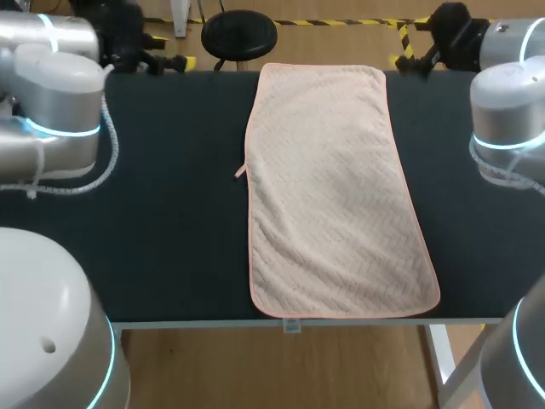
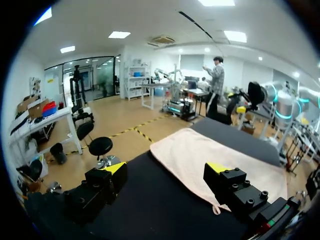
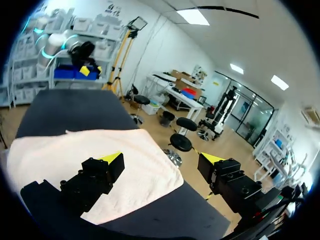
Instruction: Fold the towel
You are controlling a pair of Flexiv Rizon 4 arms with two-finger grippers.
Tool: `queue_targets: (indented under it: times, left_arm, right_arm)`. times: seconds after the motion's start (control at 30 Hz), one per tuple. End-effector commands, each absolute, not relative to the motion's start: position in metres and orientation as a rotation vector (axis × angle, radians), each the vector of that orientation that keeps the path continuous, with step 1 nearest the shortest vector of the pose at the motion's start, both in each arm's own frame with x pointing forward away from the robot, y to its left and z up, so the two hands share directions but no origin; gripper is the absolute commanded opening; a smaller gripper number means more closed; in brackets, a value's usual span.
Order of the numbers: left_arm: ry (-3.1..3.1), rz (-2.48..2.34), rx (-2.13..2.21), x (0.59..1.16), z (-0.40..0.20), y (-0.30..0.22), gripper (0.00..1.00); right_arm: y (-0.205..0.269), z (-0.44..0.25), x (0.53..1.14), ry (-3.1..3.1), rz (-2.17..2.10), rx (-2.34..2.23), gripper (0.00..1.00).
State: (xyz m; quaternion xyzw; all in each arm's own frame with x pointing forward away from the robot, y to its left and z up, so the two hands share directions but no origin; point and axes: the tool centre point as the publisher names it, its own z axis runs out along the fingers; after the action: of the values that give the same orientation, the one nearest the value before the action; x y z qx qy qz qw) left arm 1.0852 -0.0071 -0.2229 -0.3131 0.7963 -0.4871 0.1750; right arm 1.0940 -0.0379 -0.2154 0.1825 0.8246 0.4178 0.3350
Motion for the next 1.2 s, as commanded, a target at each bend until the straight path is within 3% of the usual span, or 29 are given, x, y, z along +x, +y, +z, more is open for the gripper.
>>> queue_targets:
  times: [0.03,0.17,0.7,0.93,1.2]
  left_arm:
    - [2.879,-0.164,-0.205,1.098,-0.233,-0.027,1.0]
    - [2.872,-0.298,-0.033,1.093,-0.223,-0.033,1.0]
    - [2.872,-0.298,-0.033,1.093,-0.223,-0.033,1.0]
    - [2.895,-0.186,0.084,1.112,-0.245,-0.088,1.0]
    - [2.838,-0.192,0.01,1.104,-0.26,-0.112,1.0]
  right_arm:
    - [-0.045,-0.219,1.08,2.397,-0.058,-0.634,1.0]
    - [-0.052,-0.22,1.071,2.458,0.115,-0.68,1.0]
    - [-0.052,-0.22,1.071,2.458,0.115,-0.68,1.0]
    - [-0.04,-0.229,1.068,2.514,-0.084,-0.786,1.0]
    - [-0.039,-0.248,1.053,2.694,-0.153,-0.613,1.0]
